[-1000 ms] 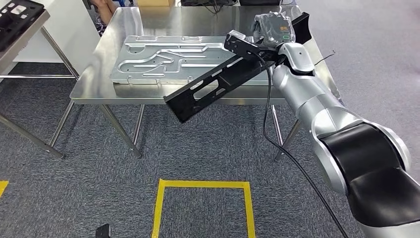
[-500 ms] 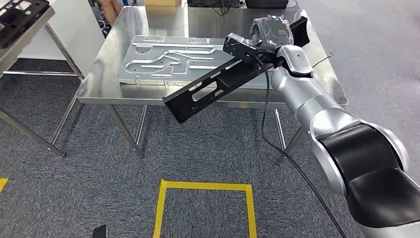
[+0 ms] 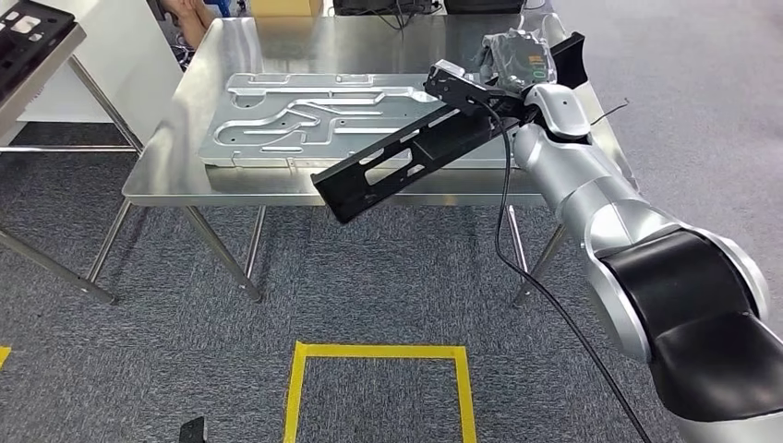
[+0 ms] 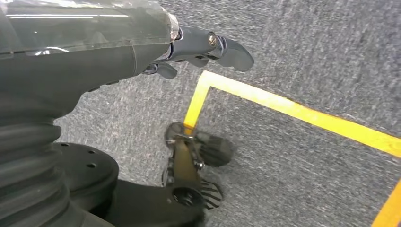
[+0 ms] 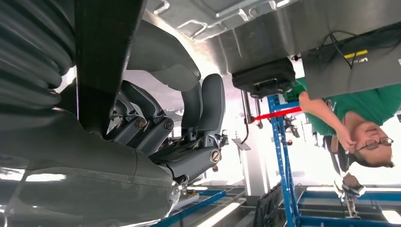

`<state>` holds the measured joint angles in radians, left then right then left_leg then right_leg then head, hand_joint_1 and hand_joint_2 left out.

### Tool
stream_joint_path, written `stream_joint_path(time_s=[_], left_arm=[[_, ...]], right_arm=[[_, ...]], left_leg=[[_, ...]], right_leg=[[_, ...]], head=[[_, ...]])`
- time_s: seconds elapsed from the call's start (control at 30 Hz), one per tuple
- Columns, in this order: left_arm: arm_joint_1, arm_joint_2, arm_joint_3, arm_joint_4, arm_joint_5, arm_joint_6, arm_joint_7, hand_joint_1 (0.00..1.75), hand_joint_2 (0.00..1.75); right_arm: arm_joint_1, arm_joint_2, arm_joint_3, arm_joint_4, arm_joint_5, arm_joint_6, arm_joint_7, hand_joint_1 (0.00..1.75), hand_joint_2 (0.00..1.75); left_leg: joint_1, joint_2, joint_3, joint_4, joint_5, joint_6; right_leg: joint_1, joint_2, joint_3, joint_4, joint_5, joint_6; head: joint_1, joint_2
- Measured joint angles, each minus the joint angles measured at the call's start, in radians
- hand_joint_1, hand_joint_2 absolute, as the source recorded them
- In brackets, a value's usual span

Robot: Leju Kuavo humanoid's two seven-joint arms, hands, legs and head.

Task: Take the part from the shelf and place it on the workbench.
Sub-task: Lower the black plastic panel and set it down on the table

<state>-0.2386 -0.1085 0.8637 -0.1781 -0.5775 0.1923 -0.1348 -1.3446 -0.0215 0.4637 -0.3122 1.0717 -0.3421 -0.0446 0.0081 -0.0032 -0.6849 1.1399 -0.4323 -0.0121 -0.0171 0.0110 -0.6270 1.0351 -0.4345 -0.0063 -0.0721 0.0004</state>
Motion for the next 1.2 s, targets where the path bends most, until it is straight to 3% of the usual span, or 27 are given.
stream_joint_path(time_s=[0.07,0.2,0.27,0.33,0.37,0.4,0.43,0.5,0.57,0.73,0.77,0.83,0.9,0.93,0.97,1.03,1.07,1.1,1.2], left_arm=[[-0.001,0.002,0.0,0.0,0.0,0.0,0.0,0.0,1.75],[-0.001,0.003,0.0,0.001,0.0,0.001,-0.002,0.0,1.75],[-0.003,0.002,0.0,0.001,-0.002,0.002,-0.005,0.0,1.75],[-0.005,0.002,0.0,0.001,-0.005,0.002,-0.005,0.0,1.75],[-0.005,0.001,0.0,0.001,-0.005,0.003,-0.005,0.0,1.75],[-0.004,0.0,0.0,0.001,-0.005,0.003,-0.005,0.0,1.75],[-0.003,-0.002,0.0,0.001,-0.005,0.003,-0.005,0.0,1.75],[-0.001,-0.005,0.0,0.002,-0.006,0.003,-0.004,0.0,1.75],[-0.003,-0.007,0.0,0.002,-0.006,0.004,-0.004,0.0,1.75],[-0.005,-0.006,0.0,0.002,-0.007,0.008,-0.003,0.0,1.75],[-0.005,-0.006,0.0,0.002,-0.007,0.008,-0.003,0.0,1.75],[-0.005,-0.006,0.0,0.002,-0.007,0.008,-0.002,0.0,1.75],[-0.004,-0.006,0.0,0.002,-0.007,0.008,-0.001,0.0,1.75],[-0.003,-0.006,0.0,0.002,-0.007,0.008,-0.001,0.0,1.75],[-0.003,-0.006,0.0,0.002,-0.007,0.008,0.0,0.0,1.75],[-0.003,-0.005,0.0,0.002,-0.006,0.008,0.0,0.0,1.75],[-0.004,-0.004,0.0,0.002,-0.006,0.007,-0.001,0.0,1.75],[-0.004,-0.003,0.0,0.002,-0.006,0.007,-0.001,0.0,1.75],[-0.003,-0.002,0.0,0.002,-0.005,0.007,-0.001,0.0,1.75]], right_arm=[[-0.001,-0.002,0.0,0.001,-0.001,0.0,0.0,1.75,1.75],[0.0,-0.006,-0.002,0.002,0.0,0.0,0.003,1.75,1.75],[-0.002,-0.01,-0.005,0.002,0.001,0.0,0.006,1.75,1.75],[0.0,-0.014,-0.008,0.004,0.001,0.001,0.007,1.75,1.75],[0.003,-0.017,-0.01,0.004,0.002,0.001,0.008,1.75,1.75],[0.006,-0.02,-0.012,0.005,0.002,0.001,0.008,1.75,1.75],[0.008,-0.023,-0.013,0.005,0.002,0.001,0.009,1.75,1.75],[0.008,-0.026,-0.015,0.005,0.003,0.001,0.009,1.75,1.75],[0.006,-0.028,-0.016,0.005,0.003,0.004,0.009,1.75,1.75],[0.008,-0.034,-0.016,0.004,0.002,0.009,0.011,1.75,1.75],[0.007,-0.035,-0.016,0.004,0.002,0.009,0.011,1.75,1.75],[0.007,-0.035,-0.017,0.004,0.002,0.012,0.011,1.75,1.75],[0.009,-0.035,-0.017,0.005,0.001,0.015,0.012,1.75,1.75],[0.01,-0.035,-0.017,0.005,0.001,0.016,0.012,1.75,1.75],[0.011,-0.035,-0.017,0.005,0.0,0.017,0.013,1.75,1.75],[0.009,-0.035,-0.018,0.005,0.0,0.017,0.014,1.75,1.75],[0.008,-0.035,-0.019,0.005,0.0,0.017,0.015,1.75,1.75],[0.007,-0.035,-0.021,0.006,-0.001,0.017,0.016,1.75,1.75],[0.009,-0.036,-0.026,0.005,-0.001,0.016,0.017,1.75,1.75]], left_leg=[[-0.005,0.0,0.044,-0.092,0.028,0.01],[-0.003,0.001,0.059,-0.12,0.026,0.024],[0.002,0.003,0.068,-0.132,0.028,0.035],[0.001,0.002,0.071,-0.133,0.026,0.041],[0.0,0.001,0.072,-0.132,0.024,0.042],[0.0,0.0,0.074,-0.129,0.021,0.042],[0.001,-0.002,0.076,-0.126,0.017,0.04],[0.001,-0.003,0.081,-0.117,0.005,0.034],[-0.003,-0.003,0.08,-0.108,-0.006,0.026],[-0.006,-0.002,0.072,-0.084,-0.03,0.003],[-0.004,-0.001,0.055,-0.045,-0.051,-0.002],[-0.001,0.0,-0.01,0.088,-0.108,-0.009],[0.0,0.0,-0.068,0.184,-0.127,-0.011],[0.0,0.0,-0.071,0.177,-0.107,-0.008],[-0.001,0.0,-0.054,0.129,-0.069,-0.004],[-0.006,0.0,0.006,-0.014,0.009,0.011],[-0.01,0.0,0.031,-0.069,0.028,0.018],[-0.014,0.0,0.044,-0.1,0.032,0.023],[-0.014,0.0,0.057,-0.123,0.028,0.031]], right_leg=[[0.002,0.001,0.006,-0.001,-0.005,0.008],[0.003,0.0,0.006,0.0,-0.013,0.028],[0.003,-0.002,-0.027,0.07,-0.052,0.034],[0.003,-0.003,-0.098,0.205,-0.106,0.038],[0.002,-0.004,-0.13,0.257,-0.118,0.039],[0.002,-0.005,-0.146,0.275,-0.109,0.04],[0.001,-0.005,-0.14,0.249,-0.081,0.04],[0.001,-0.008,-0.087,0.118,-0.003,0.038],[0.004,-0.009,-0.045,0.02,0.032,0.031],[0.002,-0.007,-0.031,0.001,0.024,0.005],[0.0,-0.007,-0.027,-0.001,0.022,0.0],[0.001,-0.007,-0.022,-0.001,0.017,-0.007],[0.003,-0.004,-0.016,0.0,0.011,-0.009],[0.004,-0.003,-0.011,0.0,0.008,-0.009],[0.006,-0.003,-0.005,0.0,0.004,-0.008],[0.008,-0.002,0.007,-0.001,-0.004,-0.005],[0.008,-0.002,0.01,-0.002,-0.007,-0.002],[0.008,-0.002,0.01,-0.003,-0.007,0.002],[0.006,-0.003,0.011,-0.007,-0.008,0.019]], head=[[0.0,0.0],[0.0,0.0],[0.0,0.0],[0.0,0.0],[0.0,0.0],[0.0,0.0],[0.0,0.0],[0.0,0.0],[0.0,0.0],[0.0,0.0],[0.0,0.0],[0.0,0.0],[0.0,0.0],[0.0,0.0],[0.0,0.0],[0.0,0.0],[0.0,0.0],[0.0,0.0],[0.0,0.0]])
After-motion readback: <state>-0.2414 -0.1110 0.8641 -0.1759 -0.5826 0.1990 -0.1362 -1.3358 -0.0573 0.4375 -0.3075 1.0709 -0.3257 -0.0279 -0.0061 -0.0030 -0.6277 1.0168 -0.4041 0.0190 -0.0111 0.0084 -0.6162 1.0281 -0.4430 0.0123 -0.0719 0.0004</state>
